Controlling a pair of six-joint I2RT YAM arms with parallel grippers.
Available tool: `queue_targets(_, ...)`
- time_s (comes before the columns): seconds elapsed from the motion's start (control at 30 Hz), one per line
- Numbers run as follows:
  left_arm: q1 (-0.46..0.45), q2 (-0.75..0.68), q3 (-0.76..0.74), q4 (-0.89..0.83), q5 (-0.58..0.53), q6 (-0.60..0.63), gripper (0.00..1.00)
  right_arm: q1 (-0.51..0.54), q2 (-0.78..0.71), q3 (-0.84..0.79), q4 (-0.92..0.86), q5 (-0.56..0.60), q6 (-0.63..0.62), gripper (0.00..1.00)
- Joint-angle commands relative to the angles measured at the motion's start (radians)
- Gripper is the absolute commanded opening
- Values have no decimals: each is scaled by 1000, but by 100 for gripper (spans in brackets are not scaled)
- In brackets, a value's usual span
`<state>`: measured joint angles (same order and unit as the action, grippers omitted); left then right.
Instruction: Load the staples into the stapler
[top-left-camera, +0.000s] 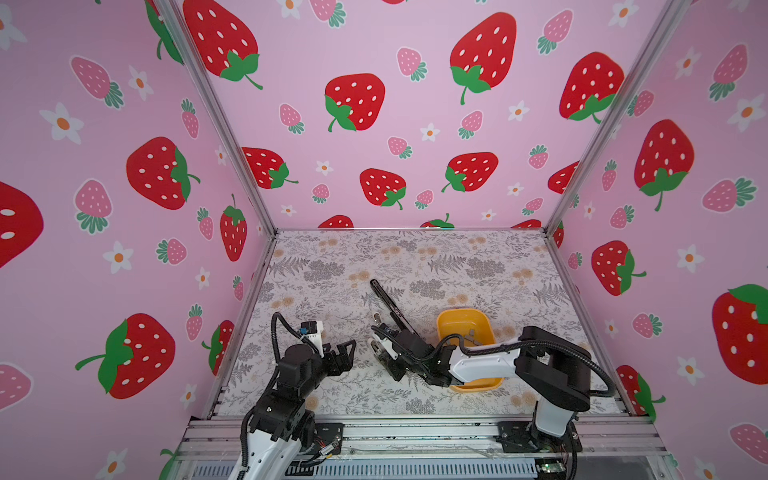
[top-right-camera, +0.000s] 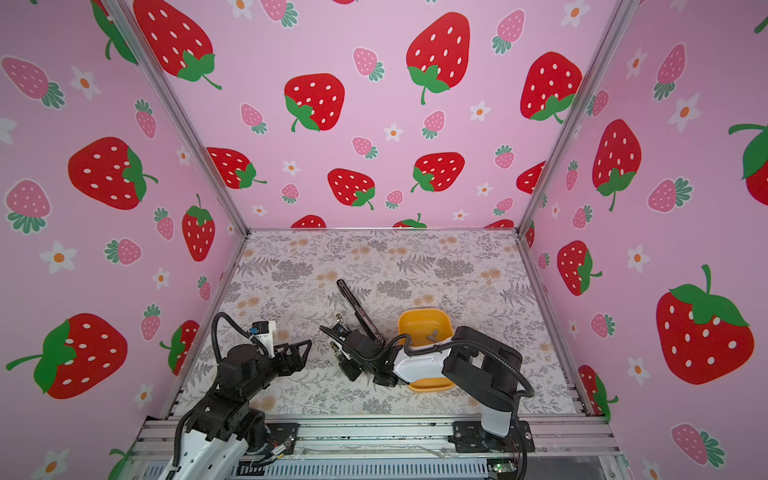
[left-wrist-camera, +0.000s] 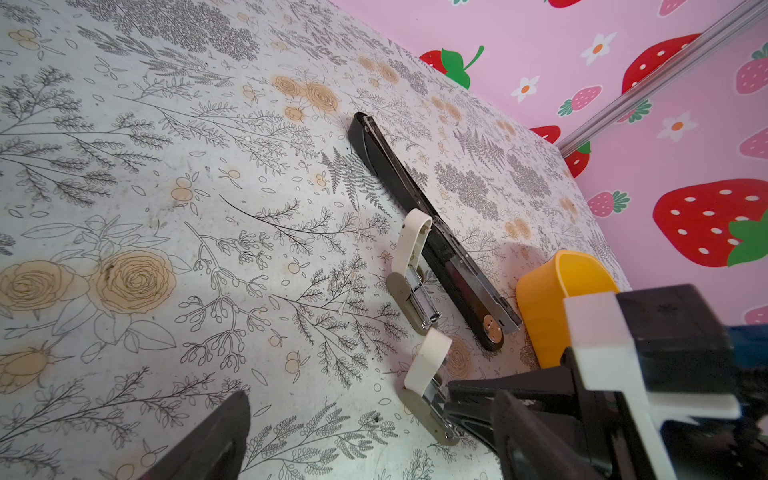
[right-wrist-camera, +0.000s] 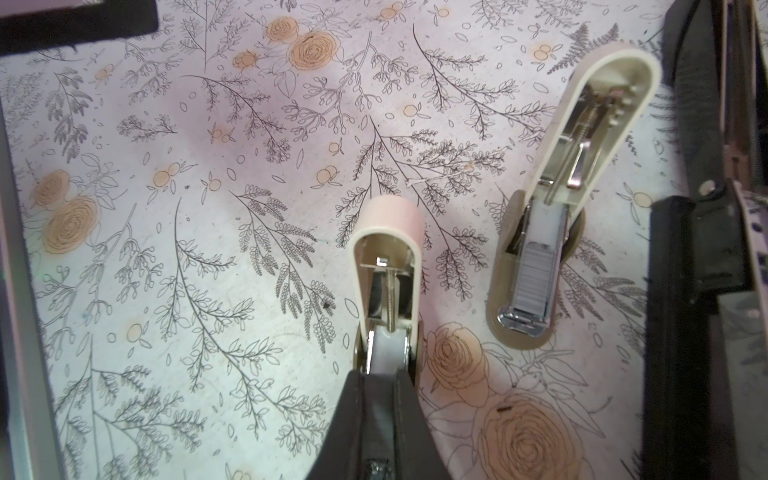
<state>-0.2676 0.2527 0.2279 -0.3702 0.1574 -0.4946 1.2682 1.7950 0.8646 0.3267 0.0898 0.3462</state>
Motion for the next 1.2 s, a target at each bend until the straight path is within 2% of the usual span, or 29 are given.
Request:
queue_targets(0.0, -4, 0, 35, -1, -14, 1, 92, 16, 8, 31, -21, 26, 5, 6)
queue_targets(0.43, -4, -4, 34, -4, -13, -2, 92, 20, 36, 36, -26, 49, 14, 6)
queue_targets(1.17, -3, -1, 33, -4, -13, -2, 92, 20, -13, 14, -31, 69, 2, 6)
